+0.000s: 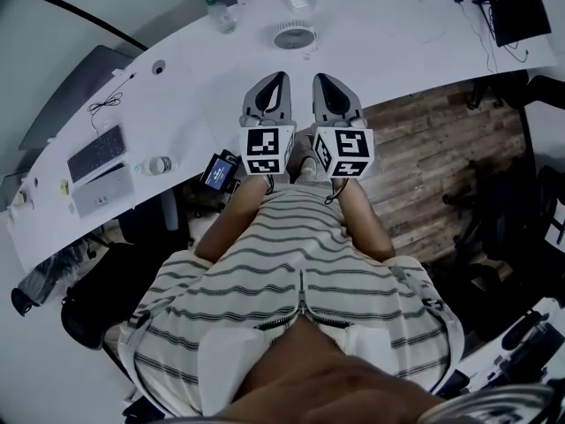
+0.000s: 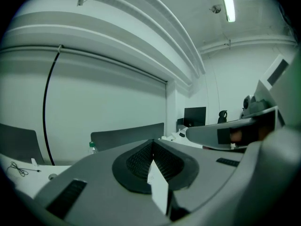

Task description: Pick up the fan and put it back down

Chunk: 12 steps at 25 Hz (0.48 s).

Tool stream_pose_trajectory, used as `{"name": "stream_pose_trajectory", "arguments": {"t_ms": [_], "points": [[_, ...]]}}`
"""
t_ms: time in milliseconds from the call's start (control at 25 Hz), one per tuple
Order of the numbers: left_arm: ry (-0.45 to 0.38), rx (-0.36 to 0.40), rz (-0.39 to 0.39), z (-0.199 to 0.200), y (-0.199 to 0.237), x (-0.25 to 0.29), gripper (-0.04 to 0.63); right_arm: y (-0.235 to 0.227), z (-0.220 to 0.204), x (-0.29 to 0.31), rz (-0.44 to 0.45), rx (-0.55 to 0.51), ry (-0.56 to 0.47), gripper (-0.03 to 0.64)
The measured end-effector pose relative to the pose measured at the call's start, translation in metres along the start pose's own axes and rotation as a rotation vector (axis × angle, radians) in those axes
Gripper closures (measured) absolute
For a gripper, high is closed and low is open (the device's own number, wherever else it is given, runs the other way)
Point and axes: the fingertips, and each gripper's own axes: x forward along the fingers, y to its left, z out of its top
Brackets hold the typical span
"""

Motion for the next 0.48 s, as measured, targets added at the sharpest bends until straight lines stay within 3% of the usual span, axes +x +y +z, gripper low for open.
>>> {"name": "stream_pose_trajectory", "arguments": {"t_ms": [320,480], "points": [[0.081,0.043,-0.051,-0.014,0.032,0.036,0.586,0.001,0.000,0.026,-0.021,-0.003,0.019,0.604],[0.143,0.109,-0.110,-0.031,0.039,0.050,0.568,0.002,-0.003,0.033,-0.027,-0.001,0.028,0.604]]}}
